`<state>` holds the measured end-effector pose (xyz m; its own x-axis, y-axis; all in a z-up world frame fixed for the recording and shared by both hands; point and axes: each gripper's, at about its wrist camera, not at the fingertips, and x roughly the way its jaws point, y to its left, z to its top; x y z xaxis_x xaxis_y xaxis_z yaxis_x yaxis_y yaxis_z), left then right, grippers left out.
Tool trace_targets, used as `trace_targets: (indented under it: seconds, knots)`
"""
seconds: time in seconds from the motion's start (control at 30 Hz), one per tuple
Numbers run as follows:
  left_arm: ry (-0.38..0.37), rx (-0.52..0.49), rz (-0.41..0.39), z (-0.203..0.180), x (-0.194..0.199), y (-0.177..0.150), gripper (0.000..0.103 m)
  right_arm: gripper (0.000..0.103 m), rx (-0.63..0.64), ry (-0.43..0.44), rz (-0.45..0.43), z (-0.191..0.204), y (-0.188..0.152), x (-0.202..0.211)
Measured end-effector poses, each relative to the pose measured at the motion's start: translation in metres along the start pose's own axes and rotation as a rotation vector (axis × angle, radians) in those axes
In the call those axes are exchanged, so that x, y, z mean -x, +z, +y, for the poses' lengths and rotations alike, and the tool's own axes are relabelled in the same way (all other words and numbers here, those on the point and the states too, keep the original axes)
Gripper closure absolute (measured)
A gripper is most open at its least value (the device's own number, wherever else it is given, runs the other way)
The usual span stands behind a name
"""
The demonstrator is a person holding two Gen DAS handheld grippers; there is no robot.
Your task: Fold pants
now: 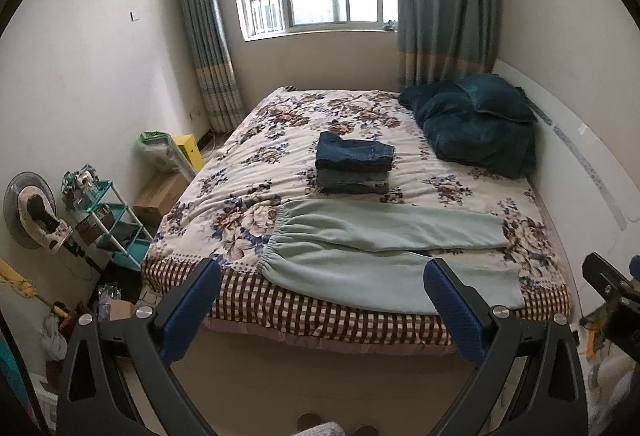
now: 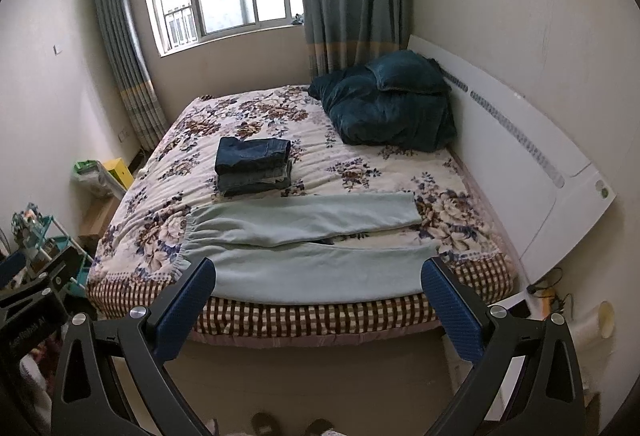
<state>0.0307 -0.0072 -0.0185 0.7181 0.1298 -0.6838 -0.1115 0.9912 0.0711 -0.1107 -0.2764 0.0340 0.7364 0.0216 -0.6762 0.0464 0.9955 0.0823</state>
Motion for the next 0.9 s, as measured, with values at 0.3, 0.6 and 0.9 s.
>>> trace_targets:
  seconds: [0.3,0.6,0.9]
  knots:
    - [0.063,-0.018,0.08,-0.023,-0.117,0.036,0.0,0.0,-0.078,-0.059,0.099,-0.024,0.028,-0.124]
    - [0.032,-0.093,0.223,-0.051,-0.295,0.082,0.0,0.0,-0.151,-0.175,0.243,-0.021,0.078,-0.325]
    - [0.005,-0.193,0.404,-0.083,-0.497,0.116,0.0,0.0,-0.168,-0.205,0.439,0.002,0.129,-0.55]
